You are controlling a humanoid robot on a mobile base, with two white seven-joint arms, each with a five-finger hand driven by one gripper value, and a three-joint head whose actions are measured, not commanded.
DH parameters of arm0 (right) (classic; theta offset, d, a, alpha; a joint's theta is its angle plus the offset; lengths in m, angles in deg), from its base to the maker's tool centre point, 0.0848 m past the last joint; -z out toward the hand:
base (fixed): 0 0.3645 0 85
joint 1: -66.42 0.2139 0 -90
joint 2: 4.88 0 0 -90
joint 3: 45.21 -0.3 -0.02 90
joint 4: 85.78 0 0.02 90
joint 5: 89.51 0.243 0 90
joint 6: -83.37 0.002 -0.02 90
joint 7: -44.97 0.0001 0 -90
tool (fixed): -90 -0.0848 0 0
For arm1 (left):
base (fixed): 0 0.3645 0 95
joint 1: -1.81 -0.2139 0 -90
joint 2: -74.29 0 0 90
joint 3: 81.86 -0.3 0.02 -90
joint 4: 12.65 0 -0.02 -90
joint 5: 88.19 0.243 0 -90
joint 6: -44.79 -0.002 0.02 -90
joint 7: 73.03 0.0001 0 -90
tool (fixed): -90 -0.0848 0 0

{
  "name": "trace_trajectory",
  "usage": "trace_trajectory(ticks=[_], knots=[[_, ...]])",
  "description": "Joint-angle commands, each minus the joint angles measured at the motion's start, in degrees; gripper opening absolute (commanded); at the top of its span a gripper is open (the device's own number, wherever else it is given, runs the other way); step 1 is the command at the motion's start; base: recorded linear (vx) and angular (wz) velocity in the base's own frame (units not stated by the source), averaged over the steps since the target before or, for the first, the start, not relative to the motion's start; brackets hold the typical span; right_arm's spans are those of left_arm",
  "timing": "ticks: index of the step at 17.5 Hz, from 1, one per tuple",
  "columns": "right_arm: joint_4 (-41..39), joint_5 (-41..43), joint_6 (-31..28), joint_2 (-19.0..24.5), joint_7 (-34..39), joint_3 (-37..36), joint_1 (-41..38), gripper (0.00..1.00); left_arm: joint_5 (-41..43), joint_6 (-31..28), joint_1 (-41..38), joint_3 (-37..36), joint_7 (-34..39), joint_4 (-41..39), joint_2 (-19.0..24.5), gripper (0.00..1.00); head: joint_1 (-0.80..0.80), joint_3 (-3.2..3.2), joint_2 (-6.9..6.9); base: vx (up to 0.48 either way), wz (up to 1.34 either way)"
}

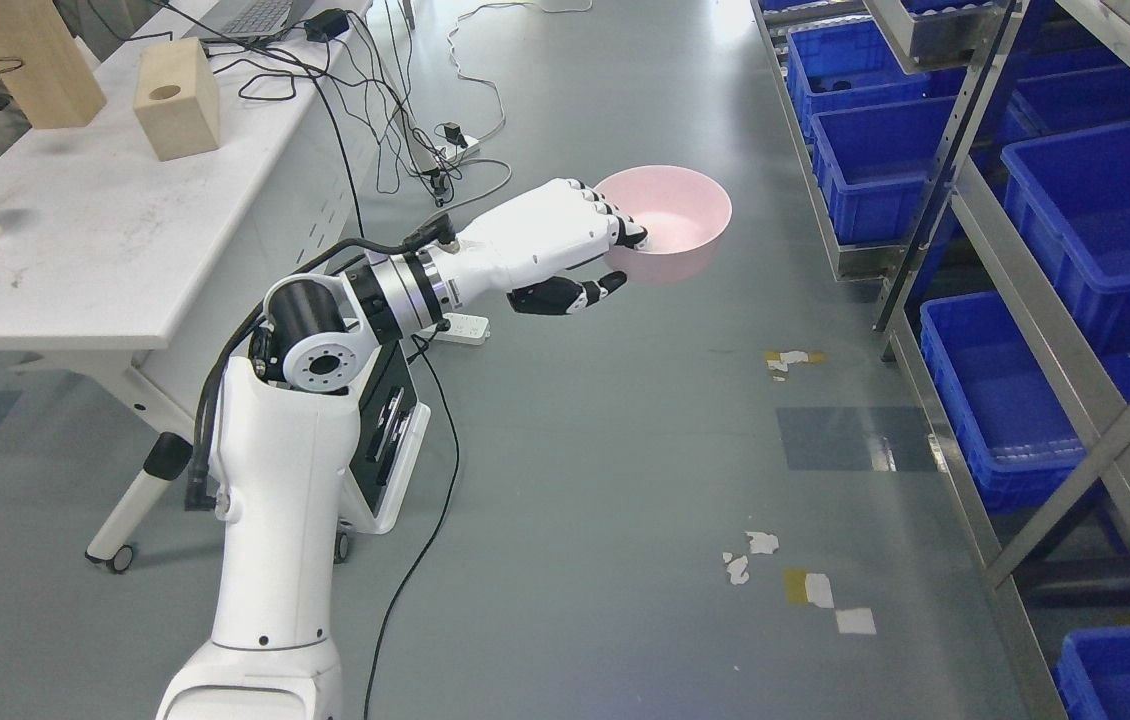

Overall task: Stack pink IKEA bowl on shelf middle layer
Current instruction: 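Carry the held bowl in the left hand while driving to the other shelf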

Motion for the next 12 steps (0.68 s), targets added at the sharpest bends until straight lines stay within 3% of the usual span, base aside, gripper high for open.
trace_trajectory(ticks=[1,12], knots=[[-1.0,0.0,0.0,-1.0,0.0,0.0,-1.3,1.00,0.0,0.0,0.0,0.6,0.2,-0.1,1.0,0.01,0.00,0.00,0.00,0.346,0.00],[-1.0,0.0,0.0,-1.0,0.0,0.0,-1.3,1.00,-0.2,0.0,1.3,-1.0,1.7,0.0,1.0,0.02,0.00,0.00,0.00,0.281,0.01]])
